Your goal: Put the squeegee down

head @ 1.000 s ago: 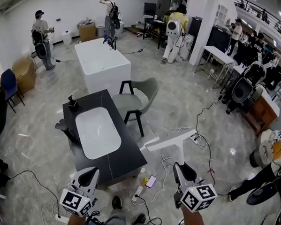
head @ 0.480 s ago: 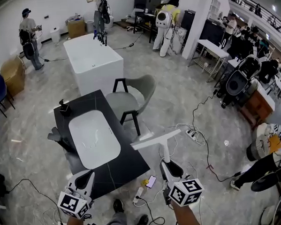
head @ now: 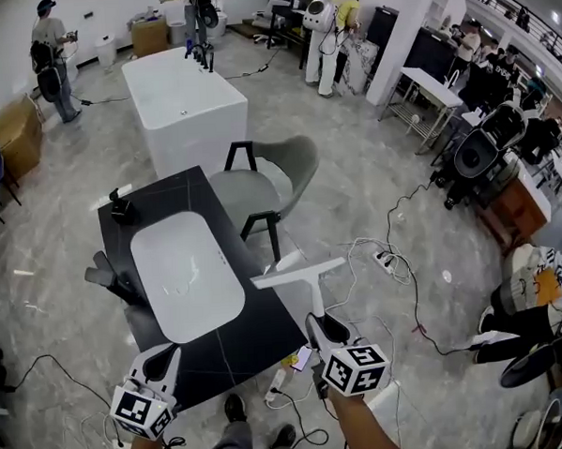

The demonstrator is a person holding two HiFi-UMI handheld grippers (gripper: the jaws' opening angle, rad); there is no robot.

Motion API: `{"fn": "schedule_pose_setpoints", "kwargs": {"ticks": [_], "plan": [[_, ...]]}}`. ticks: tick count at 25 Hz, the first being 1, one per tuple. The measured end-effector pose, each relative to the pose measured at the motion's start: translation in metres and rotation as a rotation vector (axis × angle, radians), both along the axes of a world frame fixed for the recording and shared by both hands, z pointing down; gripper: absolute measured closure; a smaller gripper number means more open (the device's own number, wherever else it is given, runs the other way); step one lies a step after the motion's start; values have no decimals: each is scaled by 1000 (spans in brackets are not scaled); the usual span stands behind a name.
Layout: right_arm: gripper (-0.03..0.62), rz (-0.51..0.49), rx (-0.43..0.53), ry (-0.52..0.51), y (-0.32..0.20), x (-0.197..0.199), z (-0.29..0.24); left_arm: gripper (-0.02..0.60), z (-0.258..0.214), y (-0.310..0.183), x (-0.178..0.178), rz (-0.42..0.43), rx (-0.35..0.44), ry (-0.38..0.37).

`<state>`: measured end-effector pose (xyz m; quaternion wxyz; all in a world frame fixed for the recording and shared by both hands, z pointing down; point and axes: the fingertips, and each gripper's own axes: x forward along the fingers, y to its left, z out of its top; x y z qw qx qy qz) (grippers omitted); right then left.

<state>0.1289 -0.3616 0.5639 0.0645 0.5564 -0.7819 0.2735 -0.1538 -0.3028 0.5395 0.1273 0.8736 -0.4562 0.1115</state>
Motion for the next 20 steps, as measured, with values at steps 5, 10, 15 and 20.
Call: {"fn": "schedule_pose_setpoints", "kwargs": {"ticks": [5, 10, 15, 20], "plan": [[491, -4, -51, 13, -25, -10, 39, 575, 25, -14, -7, -8, -30, 3], [491, -6, -99, 19, -46, -21, 78, 575, 47, -26, -13, -9, -54, 0], [491, -4, -151, 32, -59, -29, 110, 575, 68, -31, -16, -9, -90, 2], [491, -5, -199, 47, -71, -39, 143, 575, 86, -36, -22, -11, -111, 7]]}}
